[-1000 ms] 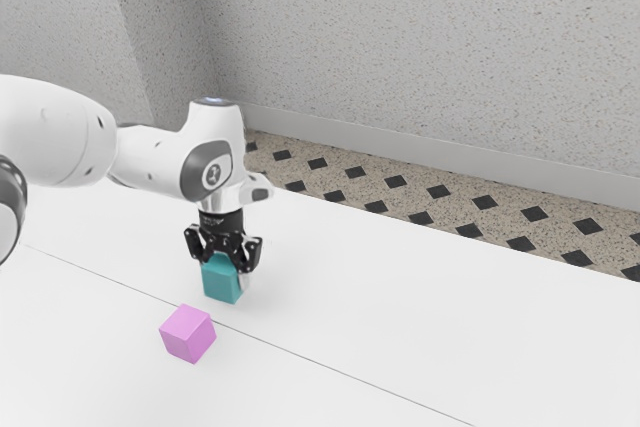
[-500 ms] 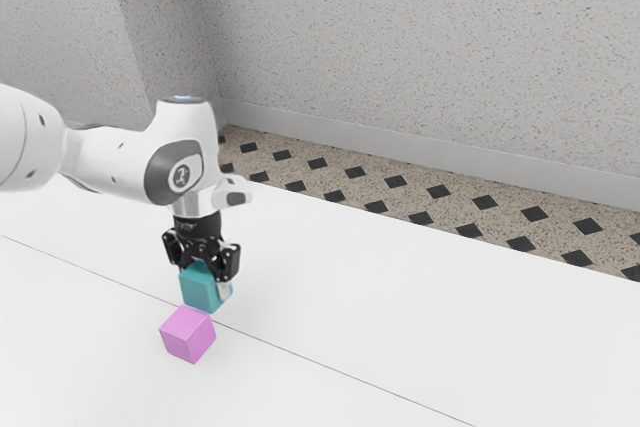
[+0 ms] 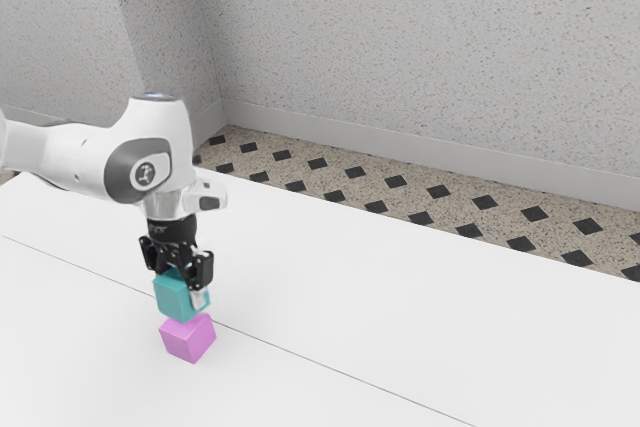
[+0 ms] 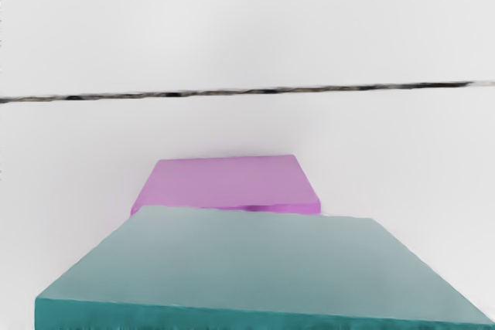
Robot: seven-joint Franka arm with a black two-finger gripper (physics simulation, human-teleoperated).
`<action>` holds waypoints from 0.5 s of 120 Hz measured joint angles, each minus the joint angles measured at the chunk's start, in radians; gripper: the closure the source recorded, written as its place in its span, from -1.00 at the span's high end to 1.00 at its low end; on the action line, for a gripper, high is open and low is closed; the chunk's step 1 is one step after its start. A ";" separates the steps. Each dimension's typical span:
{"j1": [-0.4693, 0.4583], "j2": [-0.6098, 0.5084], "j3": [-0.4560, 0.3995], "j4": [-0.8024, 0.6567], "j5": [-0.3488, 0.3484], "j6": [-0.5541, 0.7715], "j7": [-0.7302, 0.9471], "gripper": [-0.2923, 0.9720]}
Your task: Pick up the blue block with one arm, and put the blue block on the pink block with one arm
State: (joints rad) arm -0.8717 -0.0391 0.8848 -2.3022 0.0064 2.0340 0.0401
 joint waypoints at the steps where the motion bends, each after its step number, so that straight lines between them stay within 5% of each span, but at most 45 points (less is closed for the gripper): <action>1: 0.001 0.000 0.000 -0.001 0.001 -0.002 0.000 0.06; 60: -0.010 0.022 -0.012 0.014 0.028 -0.038 0.007 0.43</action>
State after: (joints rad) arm -0.8818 -0.0170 0.8725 -2.2885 0.0343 1.9957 0.0466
